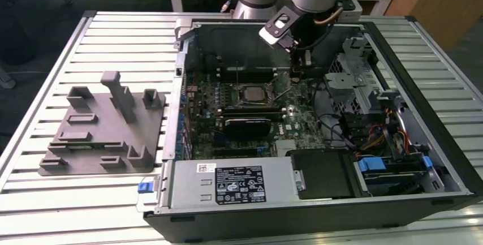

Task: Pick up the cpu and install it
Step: 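Close the cpu cover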

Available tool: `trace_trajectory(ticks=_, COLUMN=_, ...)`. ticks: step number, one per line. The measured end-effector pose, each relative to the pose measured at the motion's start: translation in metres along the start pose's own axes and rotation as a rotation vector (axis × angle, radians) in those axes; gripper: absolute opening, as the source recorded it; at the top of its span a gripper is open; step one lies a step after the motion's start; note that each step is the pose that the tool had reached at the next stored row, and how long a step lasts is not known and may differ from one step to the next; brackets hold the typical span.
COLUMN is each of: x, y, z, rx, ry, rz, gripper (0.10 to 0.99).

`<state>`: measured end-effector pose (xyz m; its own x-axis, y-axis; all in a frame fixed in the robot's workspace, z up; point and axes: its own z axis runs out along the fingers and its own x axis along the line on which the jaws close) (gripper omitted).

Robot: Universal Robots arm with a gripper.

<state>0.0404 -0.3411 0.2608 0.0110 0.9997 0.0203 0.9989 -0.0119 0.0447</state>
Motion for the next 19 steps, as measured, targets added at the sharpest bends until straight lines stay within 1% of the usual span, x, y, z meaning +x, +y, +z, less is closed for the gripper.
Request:
trace_trajectory(ticks=3, x=0.0001, y=0.0064, z=0.0003, rx=0.000, ry=-0.0001, rz=0.003, gripper=0.106)
trace_trajectory(ticks=6, x=0.0001, y=0.0100, z=0.0012, rx=0.000, ry=-0.0002, rz=0.007, gripper=0.106)
trace_trajectory(ticks=11, x=0.0000, y=0.0118, z=0.0073, rx=0.000, ry=-0.0009, rz=0.021, gripper=0.106)
trace_trajectory(ticks=17, x=-0.0002, y=0.0118, z=0.0151, rx=-0.001, ry=-0.0019, rz=0.041, gripper=0.106)
trace_trajectory(ticks=19, x=-0.0002, y=0.0117, z=0.0166, rx=-0.001, ry=-0.0027, rz=0.061, gripper=0.106)
